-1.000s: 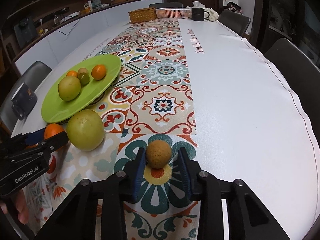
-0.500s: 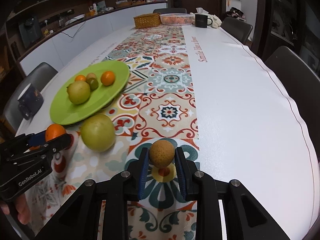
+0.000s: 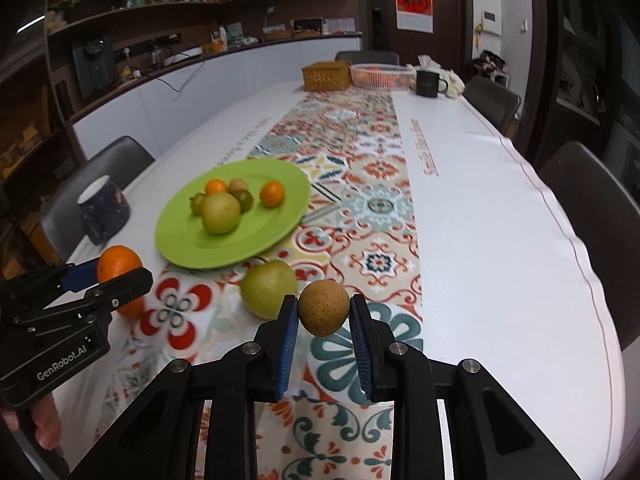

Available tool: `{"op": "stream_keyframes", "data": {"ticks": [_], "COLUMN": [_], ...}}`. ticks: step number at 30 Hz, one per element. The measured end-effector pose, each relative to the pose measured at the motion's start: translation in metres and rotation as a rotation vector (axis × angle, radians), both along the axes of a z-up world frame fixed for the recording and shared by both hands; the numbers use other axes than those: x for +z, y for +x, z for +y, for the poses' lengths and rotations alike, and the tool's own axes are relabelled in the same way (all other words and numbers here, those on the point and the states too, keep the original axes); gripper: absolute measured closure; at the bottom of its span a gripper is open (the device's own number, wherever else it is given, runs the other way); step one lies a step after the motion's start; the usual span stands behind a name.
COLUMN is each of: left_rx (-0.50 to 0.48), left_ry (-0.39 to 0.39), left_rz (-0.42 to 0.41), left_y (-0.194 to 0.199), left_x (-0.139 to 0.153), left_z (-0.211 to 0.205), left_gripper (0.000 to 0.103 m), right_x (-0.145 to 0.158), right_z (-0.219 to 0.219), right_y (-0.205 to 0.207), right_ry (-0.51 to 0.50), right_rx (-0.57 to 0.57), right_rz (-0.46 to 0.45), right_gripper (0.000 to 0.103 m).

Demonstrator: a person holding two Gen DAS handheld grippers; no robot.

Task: Organize fruits
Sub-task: 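Grasp an orange with the left tool while the right tool grasps the brown kiwi, then carry the orange and kiwi over the green plate and open both tools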

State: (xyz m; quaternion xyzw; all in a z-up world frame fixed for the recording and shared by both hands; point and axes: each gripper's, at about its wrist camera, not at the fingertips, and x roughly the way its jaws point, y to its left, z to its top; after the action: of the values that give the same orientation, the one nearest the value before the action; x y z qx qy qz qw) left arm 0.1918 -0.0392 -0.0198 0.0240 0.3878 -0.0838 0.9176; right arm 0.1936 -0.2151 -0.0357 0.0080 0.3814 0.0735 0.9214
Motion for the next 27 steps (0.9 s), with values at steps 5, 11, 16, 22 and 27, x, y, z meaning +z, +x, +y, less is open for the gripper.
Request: {"op": "stream_keyframes", "data": {"ticks": [5,11,16,22,27], "left_rx": [0.014,0.027,0.033,0.048,0.056], "left_ry": [0.002,0.005,0.015,0.024,0.044], "left_rz": [-0.034,-0.066,-0.09,-0.115,-0.132], "left_y": [-0.005,-0.005,-0.004,0.002,0.014], "left_x": [0.014,0.027,0.035,0.043,0.049], "left_z": [0.006,0.013,0.019,0.029,0.036], "left_gripper": [0.061,0.061,0.061,0.061,0.061], "right_x": [0.018,0.032,0.042,0.054,0.062], "right_z": [0.009,0.02,0.027,0.036,0.044], "right_y": [-0.005,-0.005,0.0,0.01,0.025], "right_ry": [0.0,-0.007,-0.009,-0.022,-0.027], "right_rx": [0.022,0.046,0.062,0.073,0.08], "right_rz": [-0.044,-0.081,-0.107,-0.137,-0.155], "right_gripper": [0.076,0.076,0.076,0.076,0.076]}}
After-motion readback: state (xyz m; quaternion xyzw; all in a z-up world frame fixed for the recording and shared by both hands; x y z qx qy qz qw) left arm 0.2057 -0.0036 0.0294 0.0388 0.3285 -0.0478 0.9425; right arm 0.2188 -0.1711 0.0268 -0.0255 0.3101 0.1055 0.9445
